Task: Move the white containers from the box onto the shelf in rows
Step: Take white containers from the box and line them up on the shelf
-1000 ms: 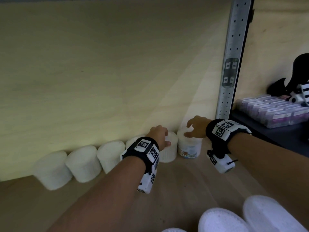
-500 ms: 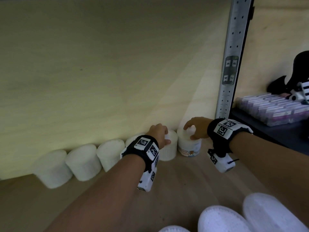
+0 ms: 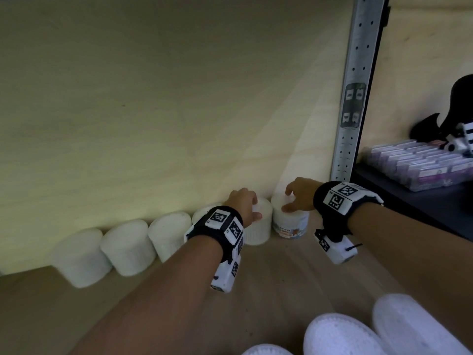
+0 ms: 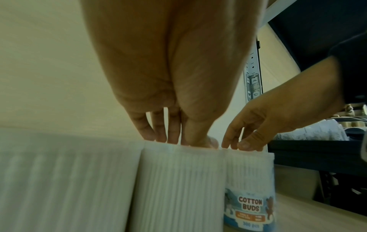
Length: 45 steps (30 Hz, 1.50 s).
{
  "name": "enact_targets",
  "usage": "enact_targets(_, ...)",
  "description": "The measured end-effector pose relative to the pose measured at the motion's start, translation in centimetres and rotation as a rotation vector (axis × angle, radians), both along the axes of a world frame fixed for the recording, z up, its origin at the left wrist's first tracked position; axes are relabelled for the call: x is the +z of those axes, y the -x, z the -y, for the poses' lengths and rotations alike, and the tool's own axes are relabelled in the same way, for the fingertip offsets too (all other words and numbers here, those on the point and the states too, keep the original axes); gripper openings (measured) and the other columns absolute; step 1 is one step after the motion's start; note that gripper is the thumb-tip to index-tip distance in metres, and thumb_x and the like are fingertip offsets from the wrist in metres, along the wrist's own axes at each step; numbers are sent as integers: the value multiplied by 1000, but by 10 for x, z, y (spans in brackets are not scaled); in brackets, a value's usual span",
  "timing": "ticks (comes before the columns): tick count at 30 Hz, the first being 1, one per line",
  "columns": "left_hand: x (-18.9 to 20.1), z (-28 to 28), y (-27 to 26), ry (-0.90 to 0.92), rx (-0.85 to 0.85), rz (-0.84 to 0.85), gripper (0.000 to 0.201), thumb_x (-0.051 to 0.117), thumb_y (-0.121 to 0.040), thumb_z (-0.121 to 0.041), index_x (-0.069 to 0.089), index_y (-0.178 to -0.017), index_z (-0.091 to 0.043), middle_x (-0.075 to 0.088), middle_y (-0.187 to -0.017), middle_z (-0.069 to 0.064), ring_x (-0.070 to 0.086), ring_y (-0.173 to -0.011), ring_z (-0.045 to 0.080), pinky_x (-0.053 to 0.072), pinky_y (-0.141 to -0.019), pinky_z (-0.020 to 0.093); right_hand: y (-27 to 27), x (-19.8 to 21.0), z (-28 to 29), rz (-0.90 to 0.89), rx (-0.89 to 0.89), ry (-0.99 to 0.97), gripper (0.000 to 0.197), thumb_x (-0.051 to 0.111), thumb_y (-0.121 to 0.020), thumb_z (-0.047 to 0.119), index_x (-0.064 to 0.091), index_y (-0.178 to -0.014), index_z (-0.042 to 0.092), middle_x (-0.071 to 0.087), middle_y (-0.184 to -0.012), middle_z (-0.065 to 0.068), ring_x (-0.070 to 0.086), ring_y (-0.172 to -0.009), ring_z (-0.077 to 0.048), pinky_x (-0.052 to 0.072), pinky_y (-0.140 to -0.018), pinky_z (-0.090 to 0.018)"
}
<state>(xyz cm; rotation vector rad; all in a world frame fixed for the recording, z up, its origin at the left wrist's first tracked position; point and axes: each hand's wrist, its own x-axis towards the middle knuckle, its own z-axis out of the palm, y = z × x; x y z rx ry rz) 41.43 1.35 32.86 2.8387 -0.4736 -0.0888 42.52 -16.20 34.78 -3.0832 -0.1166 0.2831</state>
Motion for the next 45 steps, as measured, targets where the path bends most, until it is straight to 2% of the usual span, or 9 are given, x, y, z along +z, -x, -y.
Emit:
enact_targets(5, 0, 0, 0, -3, 4, 2, 46, 60, -92, -29, 48, -131, -8, 44, -136, 12, 40, -128, 29, 38, -106, 38, 1, 2, 2, -34, 54, 4, 58, 62, -88, 38, 44, -140, 19, 40, -144, -7, 46, -128, -26, 40, -105, -34)
enact_targets(10, -1, 0, 0, 3, 10, 4, 47, 61, -91, -28, 49, -131, -8, 45, -136, 12, 41, -127, 29, 39, -106, 40, 2, 12, 4, -61, 114, 12, 54, 62, -90, 20, 45, -141, 22, 39, -146, -6, 40, -135, -24, 36, -108, -33)
enact_targets(14, -1, 1, -1, 7, 11, 1, 47, 61, -91, -28, 49, -132, -8, 45, -136, 12, 41, -127, 29, 39, -106, 39, -1, 12, 3, 14, 69, -4, 55, 58, -91, 40, 46, -139, 16, 43, -144, -6, 43, -132, -25, 36, -108, -33)
enact_targets(18, -2, 0, -1, 13, 10, 1, 47, 61, -91, -27, 49, -131, -7, 45, -135, 12, 42, -127, 29, 39, -105, 39, -2, 4, 0, -5, 22, 27, 71, 52, -90, 55, 39, -143, 11, 39, -148, -8, 41, -135, -25, 35, -110, -34)
enact_targets(23, -2, -1, -2, 11, 5, -2, 46, 61, -91, -28, 49, -131, -7, 45, -135, 13, 42, -126, 29, 39, -105, 39, -2, 3, 1, -27, 35, 45, 71, 55, -89, 52, 36, -146, 12, 35, -149, -9, 38, -136, -26, 33, -110, -33)
enact_targets(29, -3, -1, -2, 17, 6, 7, 45, 62, -91, -27, 50, -129, -8, 46, -134, 12, 42, -126, 29, 39, -105, 38, -1, 4, 5, -45, 90, 55, 66, 62, -87, 45, 40, -144, 19, 39, -146, -6, 42, -134, -26, 37, -110, -36)
enact_targets(38, -5, -1, -4, 31, 24, 13, 44, 64, -89, -29, 52, -126, -9, 48, -131, 11, 44, -124, 29, 41, -104, 41, -2, 5, 6, -29, 111, 71, 64, 63, -86, 45, 43, -141, 20, 43, -143, -5, 43, -131, -25, 37, -108, -35)
enact_targets(45, -5, 5, -4, 4, 92, 45, 45, 64, -86, -39, 54, -119, -9, 48, -126, 12, 47, -119, 31, 44, -99, 45, -3, 4, 6, -21, 106, 61, 64, 65, -85, 44, 45, -140, 18, 44, -141, -5, 44, -130, -25, 38, -108, -35)
